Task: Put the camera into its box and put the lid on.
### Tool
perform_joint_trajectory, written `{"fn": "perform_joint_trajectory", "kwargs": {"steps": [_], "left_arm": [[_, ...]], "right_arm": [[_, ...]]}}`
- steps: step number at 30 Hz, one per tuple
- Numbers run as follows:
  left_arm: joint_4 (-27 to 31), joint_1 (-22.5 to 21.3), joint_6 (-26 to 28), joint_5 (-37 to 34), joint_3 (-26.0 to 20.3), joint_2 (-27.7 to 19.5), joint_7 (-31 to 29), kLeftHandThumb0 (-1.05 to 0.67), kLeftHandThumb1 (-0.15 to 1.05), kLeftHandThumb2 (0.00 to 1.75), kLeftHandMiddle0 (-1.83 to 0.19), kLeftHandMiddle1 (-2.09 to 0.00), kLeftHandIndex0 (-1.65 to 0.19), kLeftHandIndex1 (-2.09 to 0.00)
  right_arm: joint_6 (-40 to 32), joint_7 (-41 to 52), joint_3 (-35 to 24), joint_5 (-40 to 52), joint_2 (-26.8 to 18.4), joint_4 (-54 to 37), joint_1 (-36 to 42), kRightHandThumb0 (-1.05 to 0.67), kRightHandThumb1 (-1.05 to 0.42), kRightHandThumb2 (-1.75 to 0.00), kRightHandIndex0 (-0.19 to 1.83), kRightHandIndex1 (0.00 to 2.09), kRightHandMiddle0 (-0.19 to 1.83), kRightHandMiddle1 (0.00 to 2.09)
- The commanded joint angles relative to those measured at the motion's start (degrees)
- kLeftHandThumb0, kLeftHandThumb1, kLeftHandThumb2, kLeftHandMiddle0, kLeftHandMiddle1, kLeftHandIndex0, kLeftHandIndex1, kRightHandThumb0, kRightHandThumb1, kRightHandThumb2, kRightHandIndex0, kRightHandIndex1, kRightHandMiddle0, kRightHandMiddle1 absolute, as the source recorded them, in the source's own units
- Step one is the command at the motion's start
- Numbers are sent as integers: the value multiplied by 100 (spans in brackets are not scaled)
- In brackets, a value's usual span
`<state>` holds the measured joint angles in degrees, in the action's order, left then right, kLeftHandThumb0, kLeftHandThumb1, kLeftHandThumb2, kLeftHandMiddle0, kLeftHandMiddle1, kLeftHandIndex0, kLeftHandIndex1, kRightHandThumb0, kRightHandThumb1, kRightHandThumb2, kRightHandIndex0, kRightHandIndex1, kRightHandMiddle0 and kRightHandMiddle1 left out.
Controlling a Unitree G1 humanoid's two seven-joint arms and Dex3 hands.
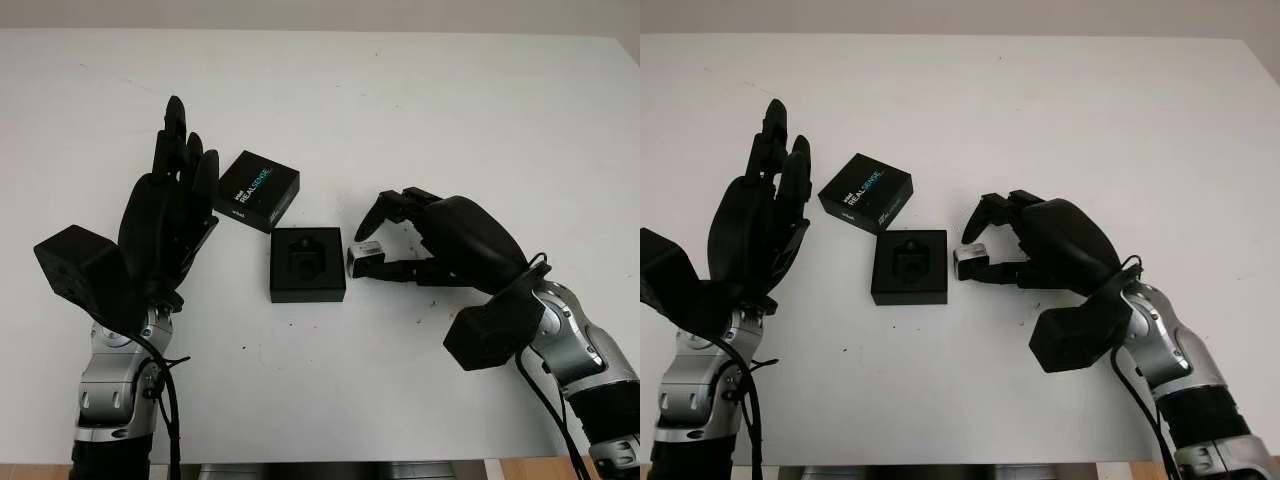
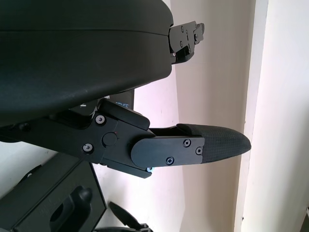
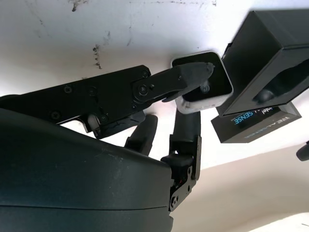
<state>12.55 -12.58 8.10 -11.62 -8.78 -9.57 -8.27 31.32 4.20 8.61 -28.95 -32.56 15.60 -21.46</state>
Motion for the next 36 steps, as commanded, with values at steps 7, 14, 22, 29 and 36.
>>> {"fn": "perform_joint_trajectory", "kwargs": {"steps": [7,14,22,29,36], "left_arm": [[41,-10,-64,83,12,-64,0,-80,105,42,19,0,19,0],[62,42,-69,48,2,-50,-17,-79,105,42,19,0,19,0],[79,86,-46,25,-7,-11,20,-79,105,41,19,0,19,0],[52,86,-101,51,4,-8,20,-78,105,41,19,0,19,0],[44,85,-71,-15,-4,-12,-36,-77,105,42,19,0,19,0]], "right_arm": [[-336,504,4,573,215,-147,49,-50,-105,-26,12,105,40,201],[-563,317,-27,481,422,-273,74,-51,-105,-25,10,105,24,196],[-941,519,-126,647,423,-456,86,-51,-105,-23,4,96,12,194],[-1975,1331,-560,1328,255,-1556,372,-44,-105,-18,18,49,18,197],[-3237,1814,-1181,2161,240,-2802,837,-48,-105,-20,27,25,22,190]]}}
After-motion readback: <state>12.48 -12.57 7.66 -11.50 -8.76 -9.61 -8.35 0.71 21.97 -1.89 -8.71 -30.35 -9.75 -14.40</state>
